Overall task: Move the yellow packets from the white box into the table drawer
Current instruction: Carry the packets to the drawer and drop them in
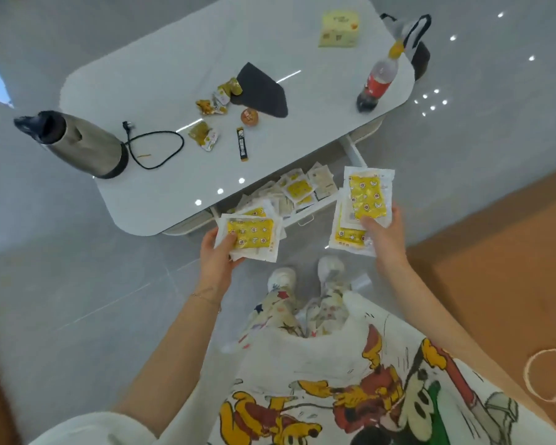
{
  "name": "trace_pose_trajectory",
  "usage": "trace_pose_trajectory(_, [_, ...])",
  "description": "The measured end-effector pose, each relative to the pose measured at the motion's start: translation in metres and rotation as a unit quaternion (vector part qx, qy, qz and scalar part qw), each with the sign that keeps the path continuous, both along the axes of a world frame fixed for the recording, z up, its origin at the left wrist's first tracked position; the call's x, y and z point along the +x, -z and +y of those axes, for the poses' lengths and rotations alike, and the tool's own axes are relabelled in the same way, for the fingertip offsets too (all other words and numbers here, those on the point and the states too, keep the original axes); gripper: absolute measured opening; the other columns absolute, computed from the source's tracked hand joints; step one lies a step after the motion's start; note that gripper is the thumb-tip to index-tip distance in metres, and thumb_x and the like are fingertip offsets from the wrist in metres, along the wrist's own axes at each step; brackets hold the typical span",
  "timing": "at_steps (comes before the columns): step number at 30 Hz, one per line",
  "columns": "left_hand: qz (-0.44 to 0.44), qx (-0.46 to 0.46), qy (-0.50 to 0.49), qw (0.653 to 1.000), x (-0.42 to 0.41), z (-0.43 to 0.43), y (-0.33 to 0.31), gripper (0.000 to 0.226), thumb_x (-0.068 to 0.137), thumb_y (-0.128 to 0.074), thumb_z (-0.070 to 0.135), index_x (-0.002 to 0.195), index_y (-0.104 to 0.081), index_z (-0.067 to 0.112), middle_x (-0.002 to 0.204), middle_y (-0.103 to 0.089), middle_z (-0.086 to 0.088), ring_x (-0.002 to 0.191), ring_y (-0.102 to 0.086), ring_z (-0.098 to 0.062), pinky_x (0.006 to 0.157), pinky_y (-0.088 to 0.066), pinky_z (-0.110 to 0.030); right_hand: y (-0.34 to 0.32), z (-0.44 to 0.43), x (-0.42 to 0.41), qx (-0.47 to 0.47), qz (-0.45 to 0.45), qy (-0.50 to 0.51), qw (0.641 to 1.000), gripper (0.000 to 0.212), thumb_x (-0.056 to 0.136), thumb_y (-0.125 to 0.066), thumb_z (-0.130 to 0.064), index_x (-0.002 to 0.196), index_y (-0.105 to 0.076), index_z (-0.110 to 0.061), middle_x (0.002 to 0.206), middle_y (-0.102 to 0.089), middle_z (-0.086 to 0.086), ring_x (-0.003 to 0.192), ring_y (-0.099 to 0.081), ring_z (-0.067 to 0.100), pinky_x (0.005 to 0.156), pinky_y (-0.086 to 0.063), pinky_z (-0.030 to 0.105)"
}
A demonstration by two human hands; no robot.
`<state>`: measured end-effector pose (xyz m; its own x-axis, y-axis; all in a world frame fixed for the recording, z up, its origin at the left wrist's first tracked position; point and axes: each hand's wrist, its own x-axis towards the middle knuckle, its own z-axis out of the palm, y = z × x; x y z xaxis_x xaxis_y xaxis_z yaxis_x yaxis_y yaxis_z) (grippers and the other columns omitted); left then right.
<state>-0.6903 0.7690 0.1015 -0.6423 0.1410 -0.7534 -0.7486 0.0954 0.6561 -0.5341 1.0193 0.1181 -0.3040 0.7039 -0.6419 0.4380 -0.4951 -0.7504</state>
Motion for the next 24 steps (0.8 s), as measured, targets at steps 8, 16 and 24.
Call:
trace_pose_trajectory(8, [-0.108, -0.073, -0.173, 0.976, -0.031, 0.023, 0.156, 0.025, 0.094, -0.057, 0.007, 0.114, -0.046, 0.018, 0.112, -0.062, -0.010, 0.090, -0.064, -0.021, 0.070, -0.056, -0.035, 0.163, 0.038, -0.088, -0.088, -0.064, -0.028, 0.994, 0.038, 0.083, -0.064, 0.000, 0.114, -0.051, -0.017, 0.107, -0.066, 0.004, 0.095, -0.066, 0.021, 0.082, -0.056, 0.038])
trace_pose_trajectory(16, [-0.102, -0.037, -0.239, 0.965, -0.074, 0.067, 0.320, 0.032, 0.092, -0.059, 0.002, 0.099, -0.047, 0.030, 0.116, -0.059, -0.004, 0.087, -0.066, -0.017, 0.076, -0.058, -0.043, 0.344, 0.073, -0.184, -0.122, -0.065, -0.210, 0.968, 0.046, 0.083, -0.065, 0.002, 0.118, -0.047, -0.021, 0.104, -0.066, 0.001, 0.087, -0.068, 0.013, 0.072, -0.058, 0.032])
trace_pose_trajectory(24, [-0.097, -0.084, -0.270, 0.954, -0.081, 0.073, 0.409, 0.039, 0.095, -0.052, 0.000, 0.127, -0.040, 0.019, 0.113, -0.057, -0.002, 0.101, -0.063, -0.023, 0.083, -0.058, -0.041, 0.442, 0.048, -0.223, -0.153, -0.091, -0.276, 0.945, 0.076, 0.075, -0.068, 0.000, 0.141, -0.037, -0.022, 0.129, -0.056, 0.008, 0.112, -0.059, 0.028, 0.095, -0.050, 0.052])
